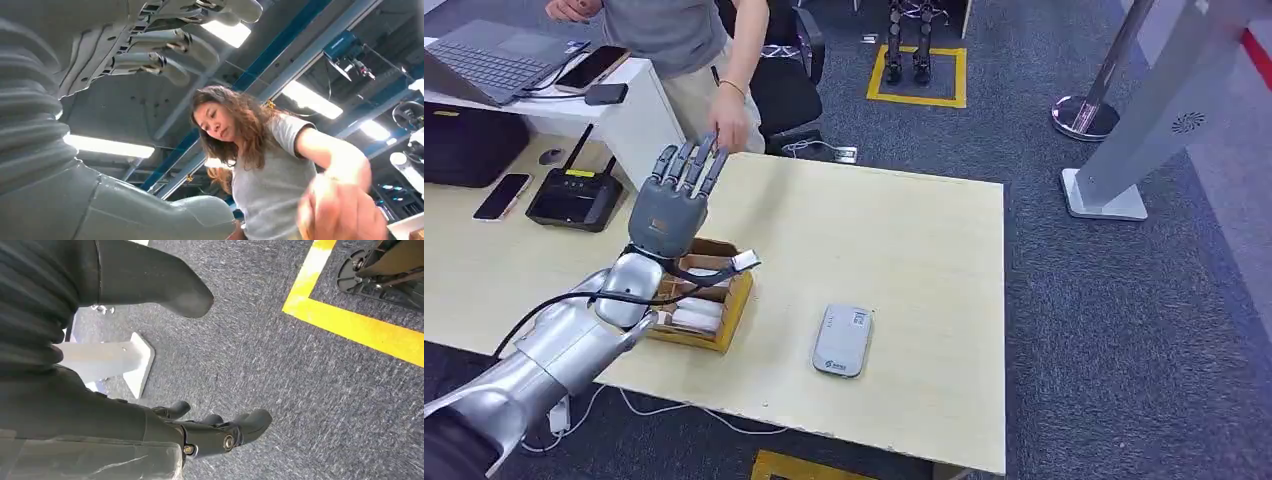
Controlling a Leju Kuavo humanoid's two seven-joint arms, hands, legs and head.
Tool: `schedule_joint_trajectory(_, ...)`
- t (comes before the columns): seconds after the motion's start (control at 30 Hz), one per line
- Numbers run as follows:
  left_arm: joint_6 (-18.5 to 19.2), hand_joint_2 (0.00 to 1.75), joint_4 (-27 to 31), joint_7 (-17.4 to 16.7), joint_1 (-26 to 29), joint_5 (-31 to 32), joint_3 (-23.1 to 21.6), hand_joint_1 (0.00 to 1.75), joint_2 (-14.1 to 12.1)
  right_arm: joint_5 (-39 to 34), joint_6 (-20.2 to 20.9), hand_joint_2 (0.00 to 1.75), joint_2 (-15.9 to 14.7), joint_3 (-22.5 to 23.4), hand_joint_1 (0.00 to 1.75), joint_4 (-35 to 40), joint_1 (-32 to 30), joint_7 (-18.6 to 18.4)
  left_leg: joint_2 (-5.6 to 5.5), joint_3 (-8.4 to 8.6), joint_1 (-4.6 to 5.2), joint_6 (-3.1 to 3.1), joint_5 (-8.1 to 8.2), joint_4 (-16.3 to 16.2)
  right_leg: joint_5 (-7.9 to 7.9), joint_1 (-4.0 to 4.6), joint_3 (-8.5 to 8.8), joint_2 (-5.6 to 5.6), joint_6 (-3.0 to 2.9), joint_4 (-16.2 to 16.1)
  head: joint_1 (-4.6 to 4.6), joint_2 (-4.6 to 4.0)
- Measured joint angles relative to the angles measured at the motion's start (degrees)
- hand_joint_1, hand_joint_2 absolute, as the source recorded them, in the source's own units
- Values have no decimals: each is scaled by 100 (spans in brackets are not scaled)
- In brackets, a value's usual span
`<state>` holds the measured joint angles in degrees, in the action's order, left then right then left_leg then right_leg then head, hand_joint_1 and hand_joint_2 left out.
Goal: Pass the card to the sensor for recognition and then transmit it.
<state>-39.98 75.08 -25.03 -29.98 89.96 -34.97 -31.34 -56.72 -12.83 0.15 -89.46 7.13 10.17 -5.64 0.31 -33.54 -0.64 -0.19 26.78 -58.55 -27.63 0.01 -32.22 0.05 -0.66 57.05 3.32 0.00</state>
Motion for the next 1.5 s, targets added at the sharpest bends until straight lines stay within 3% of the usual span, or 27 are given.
schedule_joint_trajectory(0.1,0,175,191,458,194,-20,184,0,103,-59,-20,175,0,0,0,0,-12,17,2,1,2,0,1,0,0,-2,0,2,0,0,4,0)
schedule_joint_trajectory(0.23,-2,175,596,1673,675,-660,1041,0,579,-155,-46,175,0,0,0,0,-39,41,5,-1,2,2,2,0,0,-3,-1,6,0,-1,2,0)
schedule_joint_trajectory(0.33,2,175,876,2377,980,-1984,1671,0,894,-227,-90,175,0,2,0,0,-99,81,5,-1,2,2,3,0,-1,-3,-1,7,0,-2,0,0)
schedule_joint_trajectory(0.43,131,175,1111,2851,1230,-3245,2099,0,1060,-275,-114,175,0,4,0,0,-153,94,4,0,1,2,3,0,-1,-2,-1,6,0,-2,2,0)
schedule_joint_trajectory(0.57,711,175,1458,3505,1559,-5160,2667,0,1200,-343,-131,175,0,9,0,0,-210,144,5,0,-1,2,3,1,-1,0,-1,7,0,-2,2,0)
schedule_joint_trajectory(0.7,1481,175,1746,4052,1887,-6512,3269,0,1381,-415,-159,175,0,11,0,0,-246,192,5,-1,0,2,3,2,-1,0,-1,7,0,-1,2,0)
schedule_joint_trajectory(0.93,2155,175,2020,4374,2393,-7464,4009,0,1629,-527,-199,175,0,13,0,0,-264,199,4,-2,1,2,3,2,-1,-1,-1,7,0,-2,0,0)
schedule_joint_trajectory(1.1,2369,175,2153,4450,2755,-7663,4227,0,1790,-610,-216,175,0,26,0,0,-271,194,3,-2,2,3,3,2,-1,-2,-1,6,1,-2,0,0)
schedule_joint_trajectory(1.5,2317,175,2627,4592,3748,-7536,4273,0,2398,-782,-236,175,0,127,0,0,-329,153,3,-2,2,6,10,2,-4,-2,-1,4,4,-4,2,0)
